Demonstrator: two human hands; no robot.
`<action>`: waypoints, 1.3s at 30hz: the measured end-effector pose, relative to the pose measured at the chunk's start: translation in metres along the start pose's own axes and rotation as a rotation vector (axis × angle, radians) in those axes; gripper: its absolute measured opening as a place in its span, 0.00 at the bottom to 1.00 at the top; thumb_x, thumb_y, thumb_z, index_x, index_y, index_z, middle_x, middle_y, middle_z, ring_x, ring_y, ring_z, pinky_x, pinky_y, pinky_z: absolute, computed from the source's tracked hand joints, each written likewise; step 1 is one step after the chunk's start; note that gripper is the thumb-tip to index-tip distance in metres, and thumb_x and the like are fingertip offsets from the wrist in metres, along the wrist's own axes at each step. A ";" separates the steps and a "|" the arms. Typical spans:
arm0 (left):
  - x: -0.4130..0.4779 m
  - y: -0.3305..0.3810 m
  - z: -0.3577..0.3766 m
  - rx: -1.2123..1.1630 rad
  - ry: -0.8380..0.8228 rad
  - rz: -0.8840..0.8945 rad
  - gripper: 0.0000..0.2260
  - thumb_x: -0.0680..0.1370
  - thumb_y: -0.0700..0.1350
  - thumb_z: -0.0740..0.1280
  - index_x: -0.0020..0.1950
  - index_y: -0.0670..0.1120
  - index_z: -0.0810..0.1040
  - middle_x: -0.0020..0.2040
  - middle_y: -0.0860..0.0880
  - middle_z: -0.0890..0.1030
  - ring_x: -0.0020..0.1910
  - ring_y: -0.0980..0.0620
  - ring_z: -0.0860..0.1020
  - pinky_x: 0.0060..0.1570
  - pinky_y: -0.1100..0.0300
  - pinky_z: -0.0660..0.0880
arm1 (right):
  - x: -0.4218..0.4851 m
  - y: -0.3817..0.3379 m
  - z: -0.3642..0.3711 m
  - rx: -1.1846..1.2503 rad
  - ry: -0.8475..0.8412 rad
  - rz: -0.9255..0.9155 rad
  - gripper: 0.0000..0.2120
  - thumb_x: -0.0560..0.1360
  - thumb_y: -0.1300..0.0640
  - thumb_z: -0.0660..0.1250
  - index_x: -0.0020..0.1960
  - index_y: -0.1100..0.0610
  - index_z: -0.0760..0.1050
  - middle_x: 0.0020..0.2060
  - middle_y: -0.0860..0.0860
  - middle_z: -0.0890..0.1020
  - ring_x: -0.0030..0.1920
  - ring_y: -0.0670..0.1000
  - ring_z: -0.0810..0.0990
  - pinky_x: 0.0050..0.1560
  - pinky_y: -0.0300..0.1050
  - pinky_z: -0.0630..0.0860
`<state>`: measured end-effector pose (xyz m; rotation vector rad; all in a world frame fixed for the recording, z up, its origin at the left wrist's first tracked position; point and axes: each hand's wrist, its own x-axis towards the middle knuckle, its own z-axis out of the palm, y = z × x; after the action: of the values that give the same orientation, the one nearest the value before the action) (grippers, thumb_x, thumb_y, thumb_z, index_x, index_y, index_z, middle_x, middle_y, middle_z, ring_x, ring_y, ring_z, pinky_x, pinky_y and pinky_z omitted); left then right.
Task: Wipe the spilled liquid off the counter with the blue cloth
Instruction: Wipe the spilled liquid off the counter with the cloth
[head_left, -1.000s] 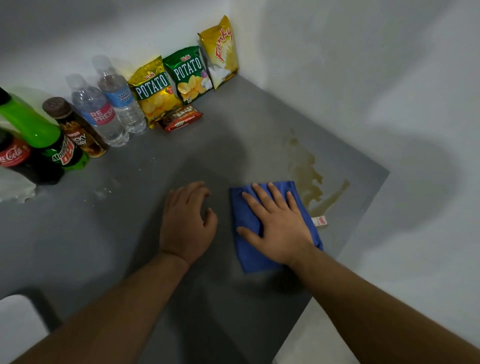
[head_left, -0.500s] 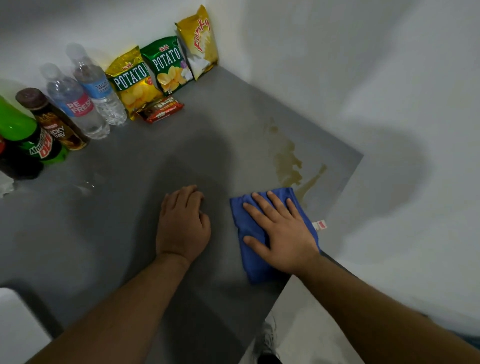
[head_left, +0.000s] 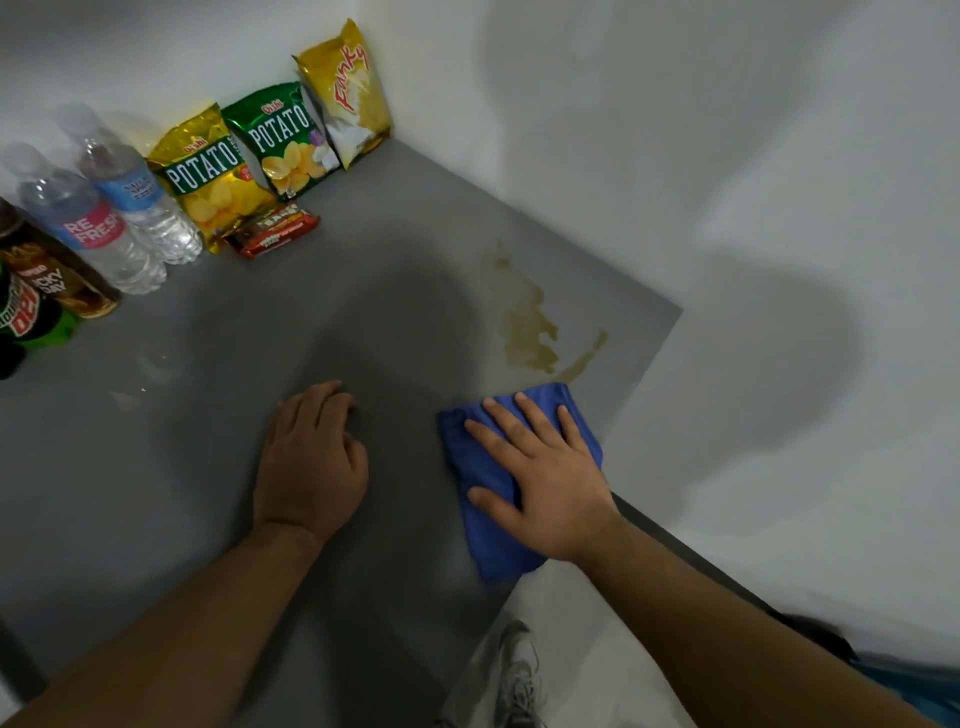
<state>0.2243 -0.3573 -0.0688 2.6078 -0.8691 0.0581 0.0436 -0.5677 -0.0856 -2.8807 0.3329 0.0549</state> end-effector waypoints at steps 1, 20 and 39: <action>0.000 0.000 0.000 0.008 0.000 0.003 0.20 0.72 0.43 0.57 0.59 0.38 0.79 0.65 0.38 0.78 0.63 0.34 0.76 0.67 0.37 0.71 | 0.007 0.006 -0.003 -0.007 -0.009 0.028 0.35 0.80 0.28 0.50 0.83 0.38 0.49 0.84 0.40 0.51 0.84 0.52 0.43 0.80 0.68 0.44; 0.030 0.064 0.028 -0.043 -0.076 0.129 0.19 0.77 0.43 0.65 0.68 0.42 0.76 0.74 0.42 0.73 0.74 0.39 0.69 0.76 0.36 0.60 | 0.051 0.039 -0.016 -0.038 -0.026 0.160 0.38 0.78 0.24 0.44 0.83 0.37 0.45 0.84 0.43 0.45 0.83 0.58 0.39 0.77 0.73 0.35; 0.067 0.080 0.050 0.016 -0.066 0.066 0.20 0.79 0.46 0.64 0.71 0.43 0.73 0.76 0.44 0.71 0.76 0.42 0.66 0.78 0.40 0.58 | 0.068 0.070 -0.020 -0.047 0.010 0.213 0.39 0.76 0.23 0.42 0.83 0.38 0.43 0.84 0.44 0.44 0.83 0.59 0.38 0.77 0.71 0.35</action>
<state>0.2273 -0.4729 -0.0757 2.6082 -0.9816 -0.0031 0.0935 -0.6535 -0.0867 -2.8805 0.6472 0.0875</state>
